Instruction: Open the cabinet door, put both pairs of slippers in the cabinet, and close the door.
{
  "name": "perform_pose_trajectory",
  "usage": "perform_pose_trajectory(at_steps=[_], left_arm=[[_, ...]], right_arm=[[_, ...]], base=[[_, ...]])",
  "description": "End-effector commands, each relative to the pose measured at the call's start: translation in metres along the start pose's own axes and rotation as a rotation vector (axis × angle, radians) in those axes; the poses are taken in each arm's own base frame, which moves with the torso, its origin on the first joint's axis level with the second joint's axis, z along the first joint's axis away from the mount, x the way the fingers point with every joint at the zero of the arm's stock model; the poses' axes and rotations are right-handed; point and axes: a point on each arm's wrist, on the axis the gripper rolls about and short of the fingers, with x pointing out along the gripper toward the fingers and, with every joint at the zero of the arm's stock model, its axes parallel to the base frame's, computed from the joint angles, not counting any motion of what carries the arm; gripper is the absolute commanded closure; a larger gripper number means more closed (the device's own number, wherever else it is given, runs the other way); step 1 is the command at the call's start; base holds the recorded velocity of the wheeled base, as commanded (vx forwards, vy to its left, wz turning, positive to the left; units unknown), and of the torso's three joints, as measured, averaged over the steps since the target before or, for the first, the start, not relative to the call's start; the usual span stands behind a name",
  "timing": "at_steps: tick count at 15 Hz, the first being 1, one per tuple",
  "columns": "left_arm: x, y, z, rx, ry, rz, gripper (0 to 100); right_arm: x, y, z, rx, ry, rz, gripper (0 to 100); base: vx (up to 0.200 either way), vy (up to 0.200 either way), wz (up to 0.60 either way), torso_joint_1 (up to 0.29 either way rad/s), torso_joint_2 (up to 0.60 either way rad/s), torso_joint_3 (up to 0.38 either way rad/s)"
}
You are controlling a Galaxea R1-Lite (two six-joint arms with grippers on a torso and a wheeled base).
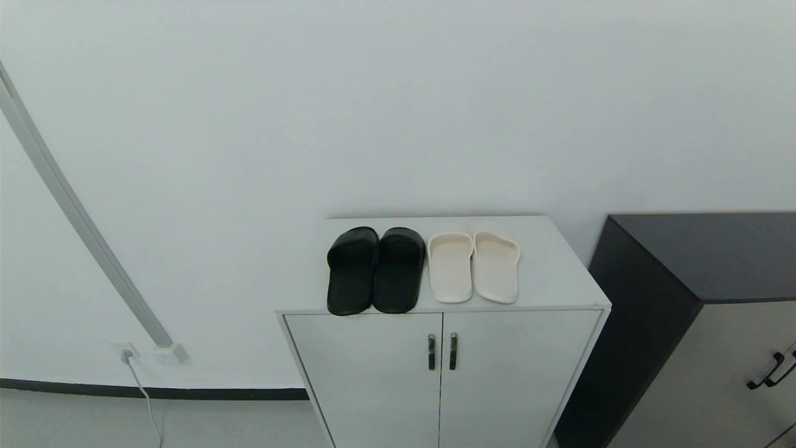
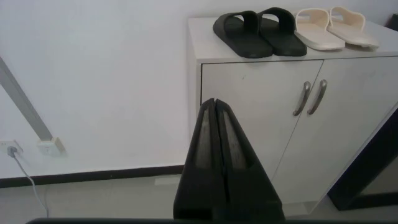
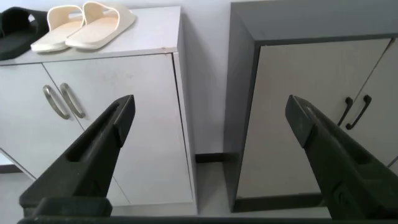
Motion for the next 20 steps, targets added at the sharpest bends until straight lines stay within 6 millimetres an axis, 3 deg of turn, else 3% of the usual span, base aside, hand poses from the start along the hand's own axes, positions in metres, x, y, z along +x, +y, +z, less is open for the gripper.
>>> perform_pose_trajectory(at_steps=[1,3,4,5,6,8,12,15,20], left_arm=[[0.0,0.0,0.0,0.0,0.001,0.0,100],[0.0,0.0,0.0,0.002,0.001,0.001,100],[0.0,0.0,0.0,0.002,0.001,0.0,100],[0.0,0.0,0.0,0.003,0.001,0.0,100],[0.0,0.0,0.0,0.003,0.001,0.001,100],[0.0,0.0,0.0,0.003,0.001,0.0,100],[0.0,0.0,0.0,0.003,0.001,0.0,100],[0.0,0.0,0.0,0.003,0.001,0.0,100],[0.0,0.0,0.0,0.003,0.001,0.0,100]], right_arm=[[0.002,0.0,0.001,0.024,0.029,-0.007,0],[0.002,0.0,0.012,0.04,0.005,-0.002,0],[-0.002,0.001,0.061,0.126,-0.06,0.005,0],[0.003,0.002,0.086,0.169,-0.023,0.016,0],[0.025,0.004,0.091,0.139,0.143,0.065,0],[0.065,0.008,0.088,0.092,0.316,0.147,0],[0.134,0.034,0.096,0.138,0.335,0.267,0],[0.157,0.061,0.105,0.144,0.343,0.293,0],[0.205,0.133,0.118,0.127,0.343,0.275,0]], base=[[0.0,0.0,0.0,0.0,0.0,0.0],[0.0,0.0,0.0,0.0,0.0,0.0],[0.0,0.0,0.0,0.0,0.0,0.0],[0.0,0.0,0.0,0.0,0.0,0.0],[0.0,0.0,0.0,0.0,0.0,0.0],[0.0,0.0,0.0,0.0,0.0,0.0],[0.0,0.0,0.0,0.0,0.0,0.0],[0.0,0.0,0.0,0.0,0.0,0.0],[0.0,0.0,0.0,0.0,0.0,0.0]])
